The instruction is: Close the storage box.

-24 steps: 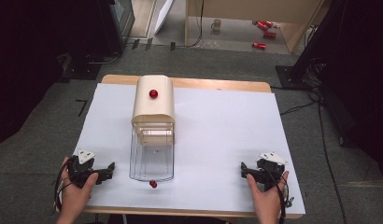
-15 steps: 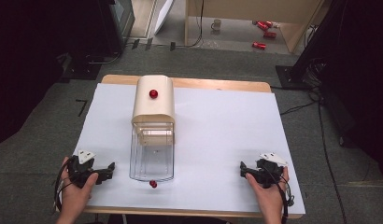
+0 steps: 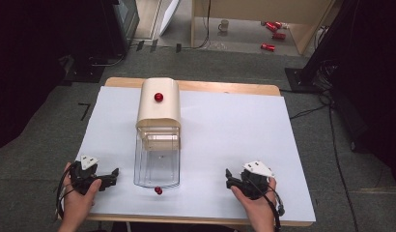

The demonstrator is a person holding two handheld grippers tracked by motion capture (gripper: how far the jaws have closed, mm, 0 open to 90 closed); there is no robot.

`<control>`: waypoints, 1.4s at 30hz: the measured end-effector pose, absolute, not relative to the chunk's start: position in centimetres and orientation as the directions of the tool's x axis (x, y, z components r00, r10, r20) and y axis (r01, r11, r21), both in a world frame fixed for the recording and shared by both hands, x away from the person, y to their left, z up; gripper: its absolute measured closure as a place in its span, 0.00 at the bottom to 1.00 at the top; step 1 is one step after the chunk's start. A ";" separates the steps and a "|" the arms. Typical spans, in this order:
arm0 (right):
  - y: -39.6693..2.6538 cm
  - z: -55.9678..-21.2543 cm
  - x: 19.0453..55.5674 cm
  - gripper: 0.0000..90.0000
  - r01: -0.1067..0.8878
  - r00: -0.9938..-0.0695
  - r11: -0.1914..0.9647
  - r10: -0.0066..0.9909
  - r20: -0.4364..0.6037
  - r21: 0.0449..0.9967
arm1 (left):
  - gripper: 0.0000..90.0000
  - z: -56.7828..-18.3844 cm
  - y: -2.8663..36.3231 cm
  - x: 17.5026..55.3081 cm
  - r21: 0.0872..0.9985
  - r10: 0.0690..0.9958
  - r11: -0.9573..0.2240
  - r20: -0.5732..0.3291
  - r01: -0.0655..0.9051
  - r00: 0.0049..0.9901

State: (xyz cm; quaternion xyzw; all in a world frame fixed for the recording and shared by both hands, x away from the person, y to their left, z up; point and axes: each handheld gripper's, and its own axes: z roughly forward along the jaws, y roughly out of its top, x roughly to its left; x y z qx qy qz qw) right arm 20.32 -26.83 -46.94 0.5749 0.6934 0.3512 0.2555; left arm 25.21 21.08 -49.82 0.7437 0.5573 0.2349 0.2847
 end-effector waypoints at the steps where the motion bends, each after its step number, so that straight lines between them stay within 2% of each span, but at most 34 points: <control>1: -26.8 -46.9 20.3 0.19 0.618 -0.208 0.092 0.977 0.050 0.781 | 0.00 -49.8 21.1 25.2 0.685 0.963 -0.217 0.032 0.695 0.268; 3: -25.1 -46.6 19.9 0.22 0.607 -0.258 0.118 0.965 0.054 0.786 | 0.00 -49.8 21.1 25.2 0.685 0.963 -0.217 0.032 0.695 0.269; 8: -23.0 -46.3 19.2 0.25 0.595 -0.294 0.121 0.953 0.075 0.795 | 0.00 -49.8 21.1 25.2 0.685 0.963 -0.217 0.032 0.695 0.269; 13: -19.8 -45.6 18.2 0.30 0.566 -0.368 0.147 0.925 0.089 0.811 | 0.00 -49.8 21.1 25.2 0.685 0.963 -0.217 0.032 0.695 0.269; 17: -18.4 -45.5 17.8 0.32 0.557 -0.397 0.162 0.914 0.090 0.815 | 0.00 -49.8 21.1 25.2 0.685 0.963 -0.217 0.032 0.695 0.269; 22: -16.5 -45.4 17.4 0.40 0.550 -0.433 0.169 0.895 0.107 0.818 | 0.00 -49.8 21.1 25.2 0.685 0.963 -0.217 0.032 0.695 0.269; 35: -14.7 -45.2 16.1 0.52 0.561 -0.490 0.181 0.859 0.148 0.808 | 0.00 -49.8 21.1 25.2 0.685 0.963 -0.217 0.032 0.695 0.269; 42: -13.9 -45.2 16.2 0.53 0.554 -0.522 0.180 0.836 0.170 0.813 | 0.00 -49.8 21.1 25.2 0.685 0.963 -0.217 0.032 0.695 0.269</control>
